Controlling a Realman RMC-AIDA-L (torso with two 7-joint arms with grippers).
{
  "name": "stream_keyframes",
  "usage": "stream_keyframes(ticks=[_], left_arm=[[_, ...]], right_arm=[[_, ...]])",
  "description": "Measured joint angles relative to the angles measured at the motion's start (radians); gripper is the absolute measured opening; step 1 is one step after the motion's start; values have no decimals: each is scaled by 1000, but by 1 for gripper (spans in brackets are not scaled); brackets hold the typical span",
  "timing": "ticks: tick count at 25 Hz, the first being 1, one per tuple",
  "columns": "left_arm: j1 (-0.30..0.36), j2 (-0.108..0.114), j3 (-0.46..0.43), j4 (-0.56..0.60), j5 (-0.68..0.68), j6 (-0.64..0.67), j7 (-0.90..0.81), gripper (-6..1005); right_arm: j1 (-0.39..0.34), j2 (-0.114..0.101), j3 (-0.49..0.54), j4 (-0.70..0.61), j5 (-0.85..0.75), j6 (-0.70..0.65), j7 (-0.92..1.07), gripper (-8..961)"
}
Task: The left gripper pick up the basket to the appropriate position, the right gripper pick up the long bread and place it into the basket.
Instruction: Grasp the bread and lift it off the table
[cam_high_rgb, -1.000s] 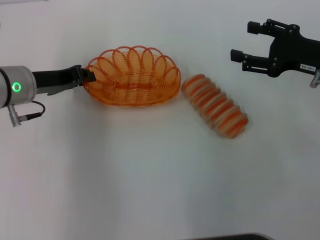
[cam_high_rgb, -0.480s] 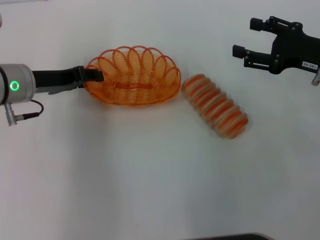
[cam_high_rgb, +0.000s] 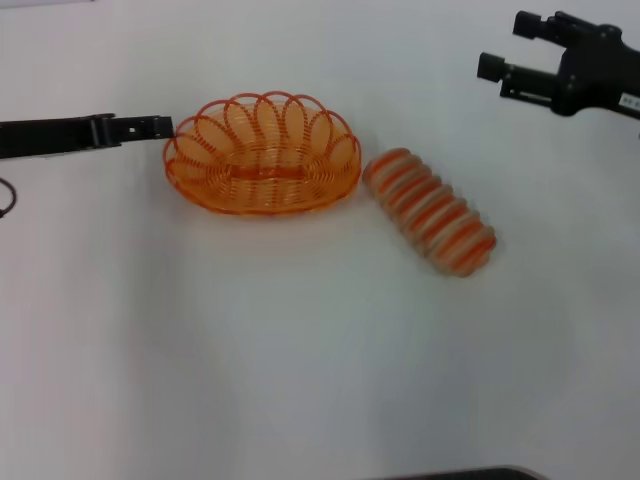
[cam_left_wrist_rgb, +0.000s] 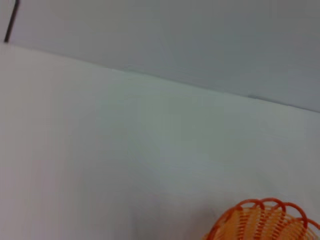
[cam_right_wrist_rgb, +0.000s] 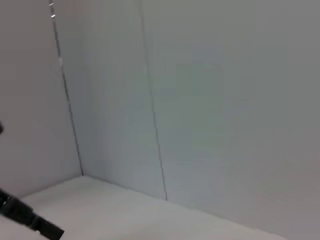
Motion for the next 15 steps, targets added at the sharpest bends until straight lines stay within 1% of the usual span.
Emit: stream_keyframes(ticks=[1,2,3,4,7,9,10,12,14,15], left_arm=[[-4,5,-29,0,-2,31,42,888],[-8,13,-68,-2,-5,77,96,887],[-13,25,-126,-9,-6,152,171,887],[-13,25,-126,-9,-6,152,171,886],[-19,42,-208,-34,-6,260,289,885],[-18,50,-256,-44,-6,321,358,884],[-14,54,-300,-48,-6,371,422,883],[-11,58,-336,-57,-7,411,471,882],[-8,68,-394,-76,-7,476,548,883],[-8,70,-400,-78,-6,484,556,882]], right_arm=[[3,-2,-1,-13,-2,0,50,835],[5,-4,-5,-31,-8,-1,100,835],[7,-5,-12,-54,-22,-2,162,835],[9,-6,-17,-72,-32,-3,205,835],[23,-13,-47,-147,-115,-13,403,835],[43,-30,-67,-168,-181,-34,525,835],[56,-41,-74,-169,-209,-48,575,836],[84,-64,-83,-169,-261,-85,670,836],[111,-84,-86,-169,-299,-137,755,836],[120,-93,-87,-169,-309,-157,787,836]])
